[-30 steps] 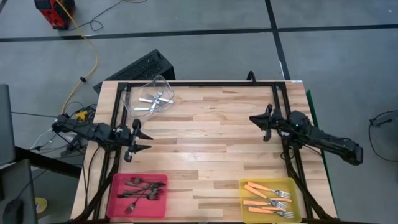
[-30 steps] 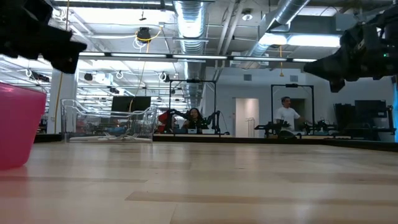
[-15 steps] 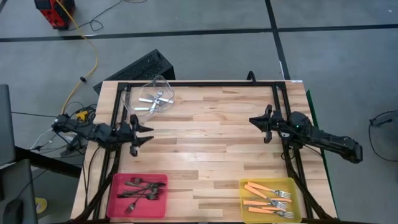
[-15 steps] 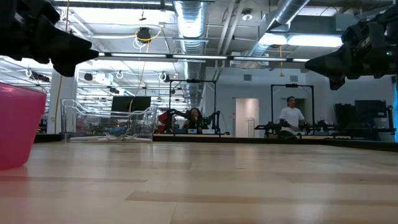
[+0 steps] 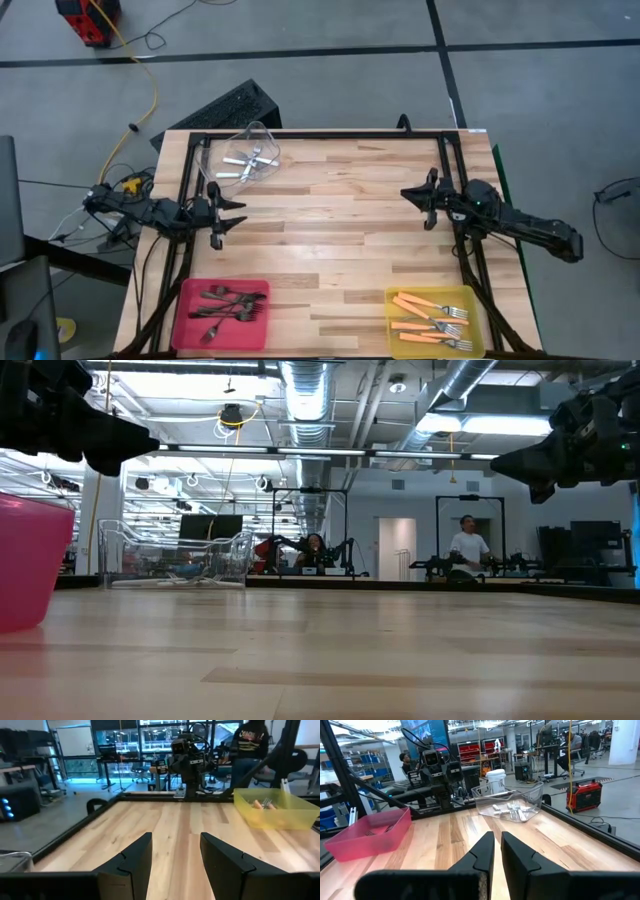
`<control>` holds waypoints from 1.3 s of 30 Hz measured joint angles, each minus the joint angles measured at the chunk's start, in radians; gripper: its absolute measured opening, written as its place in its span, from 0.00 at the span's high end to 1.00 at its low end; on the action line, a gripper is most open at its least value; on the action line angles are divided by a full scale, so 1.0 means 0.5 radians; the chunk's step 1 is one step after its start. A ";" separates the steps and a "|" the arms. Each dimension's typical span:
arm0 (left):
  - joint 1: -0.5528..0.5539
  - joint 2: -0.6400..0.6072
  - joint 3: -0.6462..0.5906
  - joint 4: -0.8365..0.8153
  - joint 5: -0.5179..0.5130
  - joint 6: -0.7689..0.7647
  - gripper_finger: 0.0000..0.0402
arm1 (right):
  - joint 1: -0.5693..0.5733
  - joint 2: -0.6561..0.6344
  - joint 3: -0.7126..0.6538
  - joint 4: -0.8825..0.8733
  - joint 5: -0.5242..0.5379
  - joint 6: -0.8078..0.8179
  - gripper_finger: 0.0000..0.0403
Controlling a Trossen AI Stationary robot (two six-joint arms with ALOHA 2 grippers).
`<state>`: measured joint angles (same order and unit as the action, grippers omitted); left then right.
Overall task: Sort silverware by color (type)
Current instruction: Return to Home Position
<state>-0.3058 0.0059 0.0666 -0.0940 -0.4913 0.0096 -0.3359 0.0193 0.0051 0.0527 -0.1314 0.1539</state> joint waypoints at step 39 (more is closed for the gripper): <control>0.456 -0.004 -0.114 0.261 1.047 -0.199 0.62 | 0.004 0.167 -0.001 0.045 -0.762 0.185 0.85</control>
<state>-0.0776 0.0040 0.0093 0.0367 0.0324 -0.0898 -0.3340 0.1028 0.0048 0.0753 -0.5123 0.2465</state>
